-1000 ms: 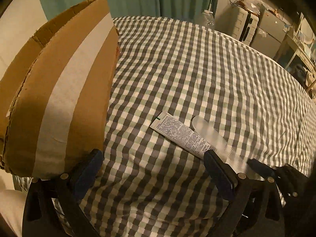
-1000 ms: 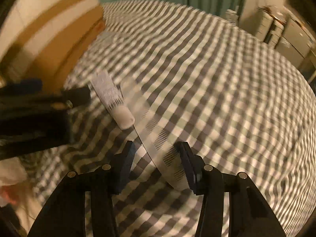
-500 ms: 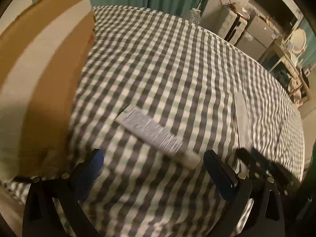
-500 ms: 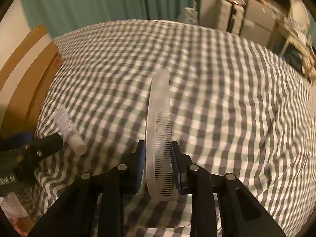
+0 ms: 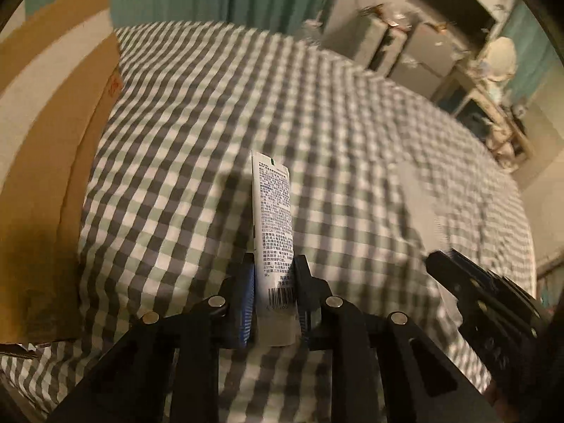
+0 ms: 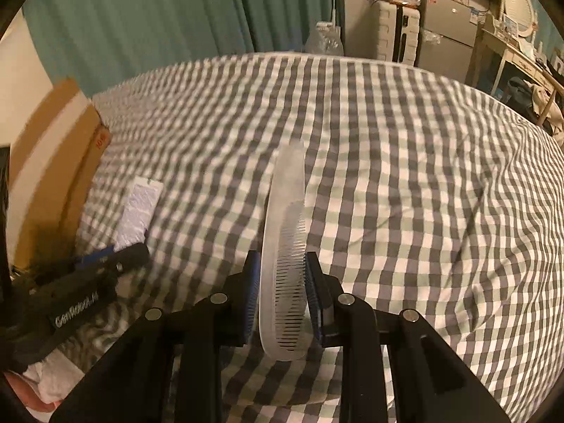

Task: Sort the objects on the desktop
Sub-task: 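Carry the white tube and clear comb to the box and release both inside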

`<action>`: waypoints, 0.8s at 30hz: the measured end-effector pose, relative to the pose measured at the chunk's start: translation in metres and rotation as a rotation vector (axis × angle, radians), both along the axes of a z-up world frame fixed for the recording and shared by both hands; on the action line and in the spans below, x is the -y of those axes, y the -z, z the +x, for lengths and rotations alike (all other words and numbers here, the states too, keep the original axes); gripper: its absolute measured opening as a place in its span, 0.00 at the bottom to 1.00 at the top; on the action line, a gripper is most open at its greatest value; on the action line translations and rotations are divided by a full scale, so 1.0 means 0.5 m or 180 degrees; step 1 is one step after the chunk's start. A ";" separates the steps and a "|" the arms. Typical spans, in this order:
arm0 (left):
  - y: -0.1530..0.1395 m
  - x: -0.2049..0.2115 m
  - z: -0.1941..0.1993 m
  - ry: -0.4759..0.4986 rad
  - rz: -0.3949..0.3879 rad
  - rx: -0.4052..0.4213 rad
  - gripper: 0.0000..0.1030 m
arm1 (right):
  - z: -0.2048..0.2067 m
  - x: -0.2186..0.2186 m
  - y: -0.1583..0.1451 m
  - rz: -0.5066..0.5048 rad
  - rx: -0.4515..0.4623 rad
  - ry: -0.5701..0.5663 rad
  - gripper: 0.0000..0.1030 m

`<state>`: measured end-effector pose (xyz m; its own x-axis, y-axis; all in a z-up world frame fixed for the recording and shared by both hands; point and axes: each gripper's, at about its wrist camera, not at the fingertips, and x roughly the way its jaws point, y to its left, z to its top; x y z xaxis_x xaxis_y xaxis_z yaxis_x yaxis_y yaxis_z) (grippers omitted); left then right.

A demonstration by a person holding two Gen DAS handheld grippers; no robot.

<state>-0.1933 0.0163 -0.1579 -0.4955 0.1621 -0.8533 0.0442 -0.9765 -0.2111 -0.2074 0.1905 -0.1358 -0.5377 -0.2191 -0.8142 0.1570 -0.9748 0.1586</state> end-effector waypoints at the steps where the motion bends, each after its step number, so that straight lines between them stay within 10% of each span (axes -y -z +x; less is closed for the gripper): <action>1: -0.007 -0.002 0.007 0.0038 -0.0006 -0.0036 0.20 | 0.004 -0.002 -0.005 -0.0049 -0.0009 0.0016 0.23; 4: -0.030 -0.004 0.028 0.0214 0.0206 -0.0089 0.20 | 0.021 -0.017 -0.020 -0.0309 -0.0021 0.0056 0.04; 16: -0.027 0.056 0.081 0.0257 0.0310 -0.0030 0.20 | 0.040 -0.005 -0.011 -0.0397 0.0231 0.0139 0.04; 20: -0.015 0.067 0.067 0.0226 0.0276 0.0008 0.20 | 0.020 0.032 0.013 -0.0084 0.0294 0.0122 0.32; 24: -0.001 0.056 0.052 0.0240 0.0224 0.0032 0.20 | -0.010 0.045 0.033 -0.0063 0.0348 0.0120 0.36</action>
<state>-0.1671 -0.0119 -0.1574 -0.4711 0.2585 -0.8434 -0.0265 -0.9598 -0.2794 -0.2124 0.1681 -0.1524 -0.4540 -0.2172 -0.8641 0.1012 -0.9761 0.1922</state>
